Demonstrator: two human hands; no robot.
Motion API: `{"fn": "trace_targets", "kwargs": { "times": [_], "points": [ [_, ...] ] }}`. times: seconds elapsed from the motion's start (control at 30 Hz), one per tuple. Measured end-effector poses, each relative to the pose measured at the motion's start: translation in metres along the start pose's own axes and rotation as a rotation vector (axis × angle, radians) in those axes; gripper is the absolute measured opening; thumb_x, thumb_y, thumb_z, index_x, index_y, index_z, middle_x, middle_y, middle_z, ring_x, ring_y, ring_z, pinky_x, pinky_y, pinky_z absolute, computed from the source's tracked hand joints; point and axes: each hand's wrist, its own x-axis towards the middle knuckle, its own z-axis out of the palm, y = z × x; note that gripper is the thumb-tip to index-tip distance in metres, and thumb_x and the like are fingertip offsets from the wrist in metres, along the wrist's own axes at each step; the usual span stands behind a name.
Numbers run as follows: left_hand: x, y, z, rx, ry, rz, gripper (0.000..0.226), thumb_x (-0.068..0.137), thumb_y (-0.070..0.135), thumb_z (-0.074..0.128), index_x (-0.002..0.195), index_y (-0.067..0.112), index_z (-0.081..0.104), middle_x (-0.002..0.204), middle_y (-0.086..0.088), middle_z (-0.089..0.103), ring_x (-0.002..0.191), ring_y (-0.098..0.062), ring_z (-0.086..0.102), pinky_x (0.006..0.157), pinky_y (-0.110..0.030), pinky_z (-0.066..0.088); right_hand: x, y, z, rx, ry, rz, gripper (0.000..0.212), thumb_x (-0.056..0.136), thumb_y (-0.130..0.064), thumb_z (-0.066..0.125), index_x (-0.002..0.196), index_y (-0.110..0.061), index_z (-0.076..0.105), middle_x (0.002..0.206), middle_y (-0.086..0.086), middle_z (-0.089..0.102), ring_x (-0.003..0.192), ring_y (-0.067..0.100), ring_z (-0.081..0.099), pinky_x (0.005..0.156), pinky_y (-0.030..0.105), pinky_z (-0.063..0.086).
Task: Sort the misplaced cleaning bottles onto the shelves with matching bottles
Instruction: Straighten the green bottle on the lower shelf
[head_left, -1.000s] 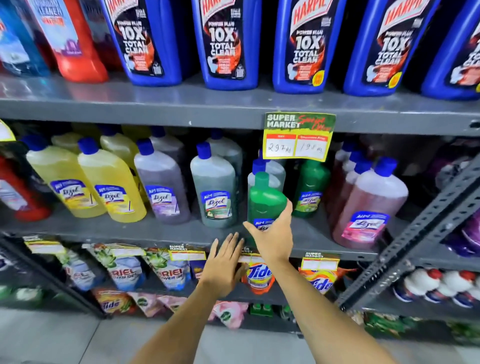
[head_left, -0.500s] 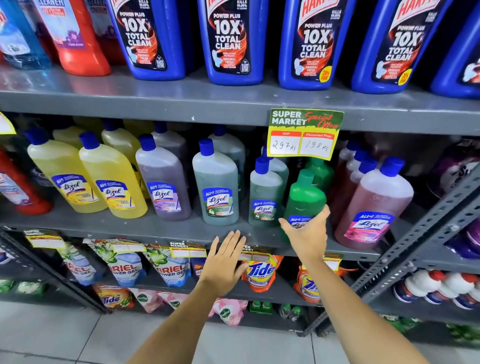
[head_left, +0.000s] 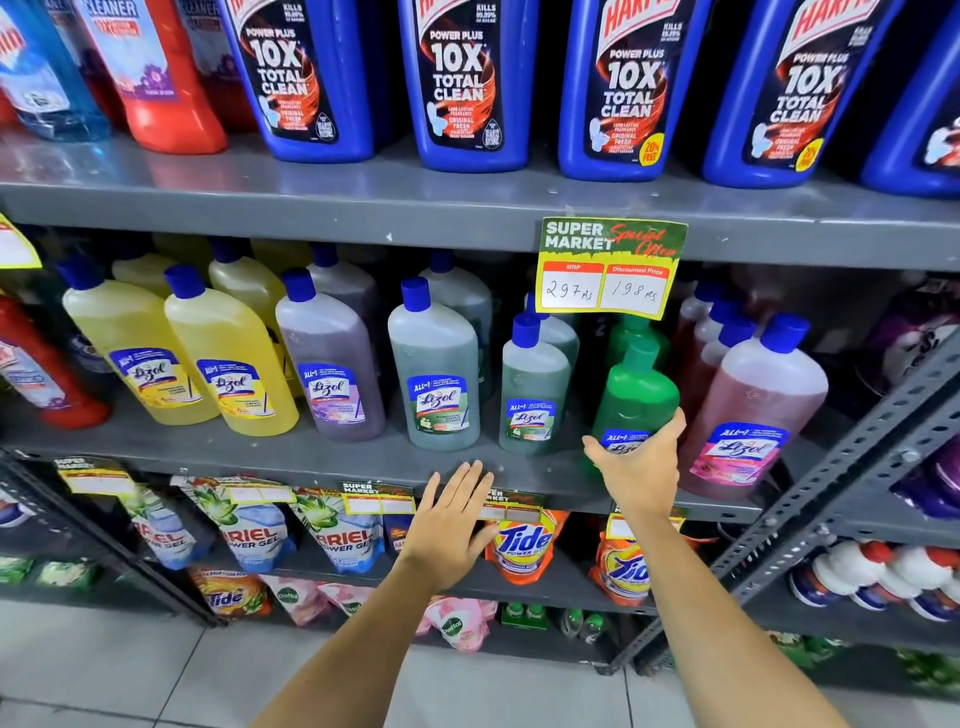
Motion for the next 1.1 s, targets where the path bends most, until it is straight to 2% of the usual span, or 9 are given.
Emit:
{"fn": "trace_targets", "kwargs": {
  "times": [0.23, 0.37, 0.53, 0.7, 0.87, 1.0, 1.1],
  "points": [
    [-0.001, -0.003, 0.0, 0.0, -0.004, 0.014, 0.064, 0.1, 0.053, 0.025, 0.153, 0.023, 0.005, 0.163, 0.001, 0.002, 0.149, -0.015, -0.003, 0.119, -0.04, -0.007, -0.001, 0.01, 0.005, 0.096, 0.017, 0.001, 0.106, 0.059, -0.036, 0.089, 0.142, -0.017, 0.025, 0.128, 0.007, 0.057, 0.114, 0.028, 0.059, 0.092, 0.035, 0.045],
    [0.0, -0.001, 0.003, -0.001, 0.008, -0.005, 0.065, 0.099, 0.053, 0.027, 0.153, 0.023, 0.007, 0.163, 0.001, 0.004, 0.149, -0.015, -0.002, 0.118, -0.039, -0.01, -0.005, 0.02, 0.008, 0.02, -0.016, 0.002, 0.117, 0.059, -0.038, 0.09, 0.147, -0.015, 0.018, 0.135, 0.01, 0.053, 0.118, 0.03, 0.055, 0.095, 0.041, 0.046],
    [0.001, 0.0, 0.003, 0.001, 0.01, -0.022, 0.064, 0.099, 0.054, 0.027, 0.153, 0.023, 0.008, 0.163, 0.001, 0.007, 0.149, -0.014, -0.001, 0.117, -0.038, -0.012, 0.006, 0.023, 0.011, 0.021, -0.062, 0.019, 0.115, 0.061, -0.032, 0.09, 0.148, -0.017, 0.015, 0.13, 0.012, 0.055, 0.114, 0.031, 0.057, 0.094, 0.043, 0.049],
    [0.0, 0.003, 0.001, 0.02, -0.002, -0.029, 0.065, 0.099, 0.055, 0.025, 0.153, 0.022, 0.006, 0.163, 0.001, 0.005, 0.149, -0.015, -0.002, 0.115, -0.038, -0.014, 0.014, 0.026, 0.009, 0.024, -0.096, 0.001, 0.115, 0.06, -0.033, 0.09, 0.146, -0.02, 0.016, 0.125, 0.009, 0.057, 0.109, 0.027, 0.059, 0.086, 0.033, 0.044],
    [0.0, 0.005, -0.004, 0.026, -0.022, -0.03, 0.066, 0.099, 0.055, 0.023, 0.153, 0.022, 0.005, 0.163, 0.001, 0.002, 0.149, -0.015, -0.004, 0.116, -0.037, -0.013, 0.015, 0.03, 0.011, -0.007, -0.075, -0.031, 0.116, 0.059, -0.039, 0.09, 0.147, -0.021, 0.015, 0.128, 0.01, 0.057, 0.112, 0.031, 0.06, 0.09, 0.042, 0.049],
    [-0.001, 0.005, -0.006, 0.043, -0.044, -0.028, 0.067, 0.099, 0.056, 0.022, 0.153, 0.021, 0.004, 0.163, 0.0, 0.001, 0.149, -0.015, -0.004, 0.117, -0.039, -0.011, 0.015, 0.032, 0.009, 0.003, -0.099, -0.041, 0.116, 0.06, -0.041, 0.09, 0.147, -0.024, 0.014, 0.131, 0.009, 0.054, 0.115, 0.029, 0.058, 0.093, 0.04, 0.048],
    [-0.001, 0.005, -0.007, 0.079, -0.062, -0.02, 0.07, 0.097, 0.059, 0.018, 0.153, 0.02, 0.003, 0.163, -0.001, 0.002, 0.149, -0.016, -0.005, 0.118, -0.041, -0.01, 0.012, 0.035, 0.004, 0.061, -0.158, -0.063, 0.12, 0.061, -0.032, 0.091, 0.151, -0.019, 0.011, 0.14, 0.012, 0.045, 0.126, 0.028, 0.049, 0.1, 0.037, 0.042]
  ]
}}
